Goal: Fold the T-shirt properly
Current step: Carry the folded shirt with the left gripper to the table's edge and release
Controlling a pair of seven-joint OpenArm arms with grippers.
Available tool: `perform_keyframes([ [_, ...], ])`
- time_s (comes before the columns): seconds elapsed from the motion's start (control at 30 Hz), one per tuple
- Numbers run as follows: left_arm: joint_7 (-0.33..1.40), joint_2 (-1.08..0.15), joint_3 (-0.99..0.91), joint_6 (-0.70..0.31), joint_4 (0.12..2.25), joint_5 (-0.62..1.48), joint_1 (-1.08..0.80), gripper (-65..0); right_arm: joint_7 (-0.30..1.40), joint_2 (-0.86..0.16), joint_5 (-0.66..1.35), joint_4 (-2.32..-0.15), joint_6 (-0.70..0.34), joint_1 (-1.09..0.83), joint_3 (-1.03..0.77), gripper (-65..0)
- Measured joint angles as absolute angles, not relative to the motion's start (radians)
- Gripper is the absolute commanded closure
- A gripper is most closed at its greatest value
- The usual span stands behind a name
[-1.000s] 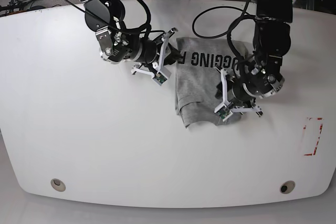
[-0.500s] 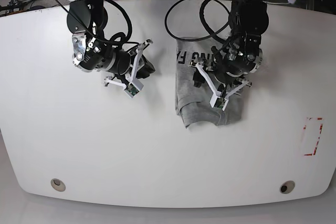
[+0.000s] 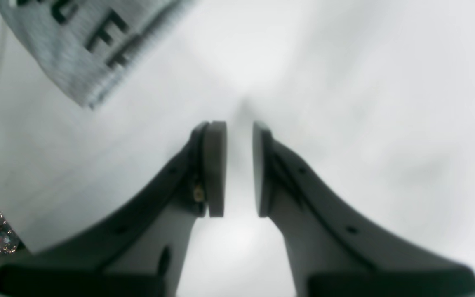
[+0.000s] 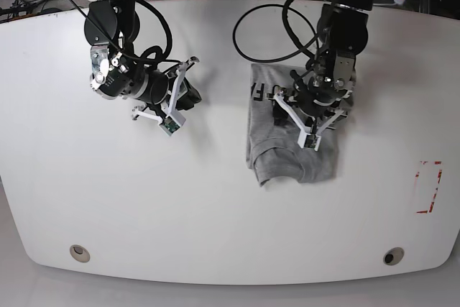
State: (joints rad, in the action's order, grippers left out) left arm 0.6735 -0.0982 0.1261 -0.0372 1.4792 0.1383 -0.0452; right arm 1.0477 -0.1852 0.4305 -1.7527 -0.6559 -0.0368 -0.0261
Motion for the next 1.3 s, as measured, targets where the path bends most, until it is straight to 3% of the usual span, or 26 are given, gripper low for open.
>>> perform_keyframes([
  [0.13, 0.665, -0.193, -0.004, -0.075, 1.47, 0.15, -0.057, -40.4, 1.048, -0.184, 0.437, -1.781, -0.656, -0.035, -0.063, -10.1],
  [0.37, 0.653, -0.367, -0.281, -0.294, 1.343, 0.179, -0.07, -40.4, 1.048, -0.206, 0.436, -1.781, -0.656, -0.037, -0.093, -10.1],
  [0.57, 0.548, -0.509, -0.339, -0.407, 1.19, 0.179, -0.07, -40.4, 1.049, -0.208, 0.433, -1.795, -0.656, -0.039, -0.092, -10.1],
  [0.83, 0.533, -0.636, -0.414, -0.467, 1.061, 0.131, -0.086, -40.3, 1.049, -0.208, 0.429, -1.853, -0.656, -0.062, -0.092, -10.1],
  [1.03, 0.611, -0.652, -0.497, -0.579, 1.124, 0.083, -0.113, -40.3, 1.047, -0.221, 0.429, -1.86, -0.655, -0.062, -0.091, -10.1],
  [1.3, 0.642, -0.575, -0.527, -0.585, 1.417, 0.094, -0.114, -40.3, 0.919, -0.245, 0.342, -1.857, -0.655, -0.079, -0.091, -10.1],
])
